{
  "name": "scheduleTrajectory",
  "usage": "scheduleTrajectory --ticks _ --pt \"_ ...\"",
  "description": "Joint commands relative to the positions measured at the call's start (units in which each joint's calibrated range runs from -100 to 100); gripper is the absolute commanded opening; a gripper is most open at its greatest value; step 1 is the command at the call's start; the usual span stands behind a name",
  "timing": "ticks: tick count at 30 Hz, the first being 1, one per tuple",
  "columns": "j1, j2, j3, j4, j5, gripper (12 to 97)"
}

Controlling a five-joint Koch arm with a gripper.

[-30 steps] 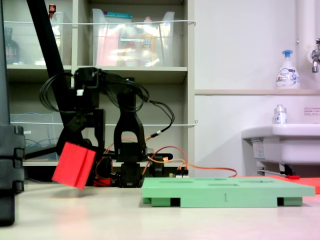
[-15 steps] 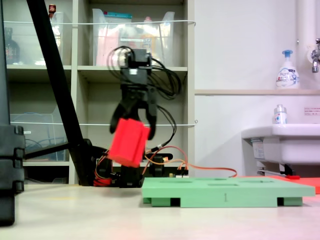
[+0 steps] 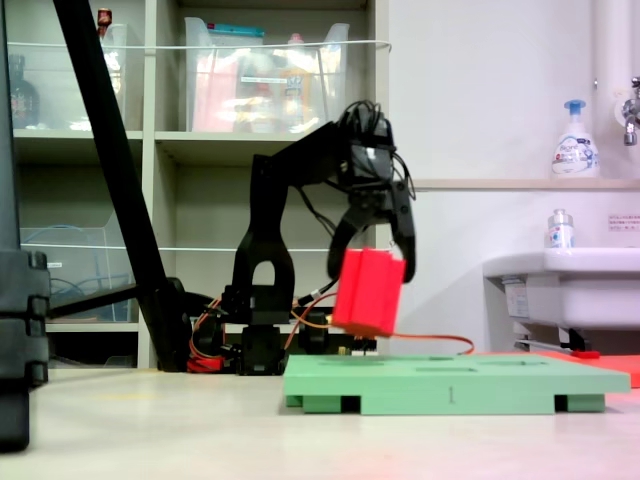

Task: Put the cross columnar block into the corresponding hole

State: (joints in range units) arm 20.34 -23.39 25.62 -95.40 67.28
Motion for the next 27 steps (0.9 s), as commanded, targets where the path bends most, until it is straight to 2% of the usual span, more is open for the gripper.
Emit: scheduleTrajectory --ticks 1,17,27 --pt "1.0 1.5 4.8 6.7 1.4 35.8" --pt "5.6 36.9 38.5 12.0 4.9 35.8" --pt "6.8 41.4 39.4 13.9 5.8 35.8"
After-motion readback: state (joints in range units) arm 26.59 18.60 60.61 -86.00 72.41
